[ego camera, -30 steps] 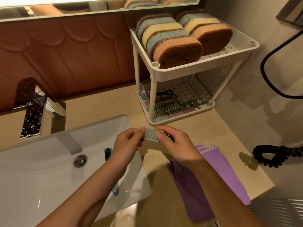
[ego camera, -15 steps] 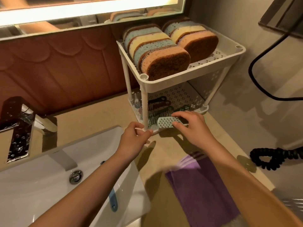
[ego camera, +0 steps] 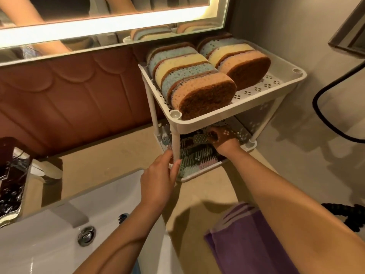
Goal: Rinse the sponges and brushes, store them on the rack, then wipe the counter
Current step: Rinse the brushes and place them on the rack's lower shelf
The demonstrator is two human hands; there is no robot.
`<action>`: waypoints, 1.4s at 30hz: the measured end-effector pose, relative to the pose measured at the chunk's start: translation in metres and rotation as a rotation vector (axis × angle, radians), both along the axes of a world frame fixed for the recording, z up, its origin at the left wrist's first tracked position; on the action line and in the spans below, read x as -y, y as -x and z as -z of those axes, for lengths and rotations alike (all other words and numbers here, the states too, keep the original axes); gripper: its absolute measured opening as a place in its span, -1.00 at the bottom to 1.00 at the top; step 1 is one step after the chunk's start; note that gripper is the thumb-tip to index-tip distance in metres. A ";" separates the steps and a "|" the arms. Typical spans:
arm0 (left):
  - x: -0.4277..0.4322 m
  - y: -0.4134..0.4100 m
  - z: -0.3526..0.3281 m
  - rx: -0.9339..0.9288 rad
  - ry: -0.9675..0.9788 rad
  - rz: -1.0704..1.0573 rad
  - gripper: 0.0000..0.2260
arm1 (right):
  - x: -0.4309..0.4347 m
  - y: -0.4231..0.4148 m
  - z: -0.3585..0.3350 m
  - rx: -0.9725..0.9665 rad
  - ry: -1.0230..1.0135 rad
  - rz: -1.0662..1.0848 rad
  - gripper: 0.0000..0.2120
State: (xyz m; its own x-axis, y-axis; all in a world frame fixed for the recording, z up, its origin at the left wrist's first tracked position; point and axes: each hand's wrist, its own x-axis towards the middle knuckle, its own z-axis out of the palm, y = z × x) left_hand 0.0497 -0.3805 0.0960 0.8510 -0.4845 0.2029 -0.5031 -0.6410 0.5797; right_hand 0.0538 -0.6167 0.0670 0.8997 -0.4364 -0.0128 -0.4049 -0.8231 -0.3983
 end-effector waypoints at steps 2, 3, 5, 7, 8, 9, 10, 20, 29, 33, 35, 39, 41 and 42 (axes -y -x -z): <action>0.000 -0.001 0.003 0.032 -0.009 0.005 -0.81 | 0.004 -0.010 0.009 -0.037 -0.009 -0.031 -0.72; 0.000 -0.001 0.004 0.047 -0.013 0.008 -0.81 | 0.006 -0.013 0.012 -0.050 -0.014 -0.047 -0.73; 0.000 -0.004 0.008 0.068 -0.016 0.004 -0.82 | 0.007 -0.020 0.018 -0.078 -0.034 -0.076 -0.74; 0.000 -0.004 0.010 0.072 -0.002 0.001 -0.81 | 0.007 -0.025 0.020 -0.102 -0.068 -0.096 -0.73; 0.000 -0.004 0.010 0.067 0.005 0.000 -0.80 | 0.007 -0.028 0.021 -0.113 -0.079 -0.105 -0.72; 0.000 -0.004 0.011 0.063 0.011 -0.002 -0.79 | 0.007 -0.029 0.022 -0.126 -0.086 -0.110 -0.72; 0.000 -0.004 0.012 0.059 0.017 -0.002 -0.79 | 0.007 -0.030 0.023 -0.139 -0.094 -0.109 -0.72; 0.001 -0.001 0.008 0.023 0.040 -0.023 -0.79 | 0.005 -0.020 0.018 -0.179 -0.180 -0.101 -0.67; -0.010 0.006 -0.010 -0.458 0.068 0.028 -0.65 | -0.032 0.030 -0.010 -0.013 -0.192 -0.024 -0.77; -0.040 0.014 -0.012 -0.596 -0.089 0.170 -0.77 | -0.071 0.061 -0.026 -0.022 -0.198 -0.117 -0.83; -0.061 0.020 -0.015 -0.556 -0.290 0.262 -0.74 | -0.095 0.075 -0.036 -0.035 -0.216 -0.177 -0.85; -0.107 0.034 -0.022 -0.521 -0.501 0.335 -0.66 | -0.148 0.095 -0.053 -0.109 -0.294 -0.279 -0.82; -0.133 0.039 -0.025 -0.524 -0.513 0.308 -0.64 | -0.175 0.100 -0.056 -0.161 -0.295 -0.353 -0.79; -0.145 0.042 -0.026 -0.519 -0.520 0.293 -0.64 | -0.188 0.101 -0.056 -0.185 -0.298 -0.389 -0.78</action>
State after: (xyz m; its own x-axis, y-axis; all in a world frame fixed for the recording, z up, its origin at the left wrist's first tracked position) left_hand 0.0077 -0.2351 0.1218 0.5981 -0.6269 -0.4992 -0.4401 -0.7775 0.4492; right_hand -0.0474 -0.4287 0.1225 0.9654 -0.0232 -0.2596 -0.1774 -0.7886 -0.5888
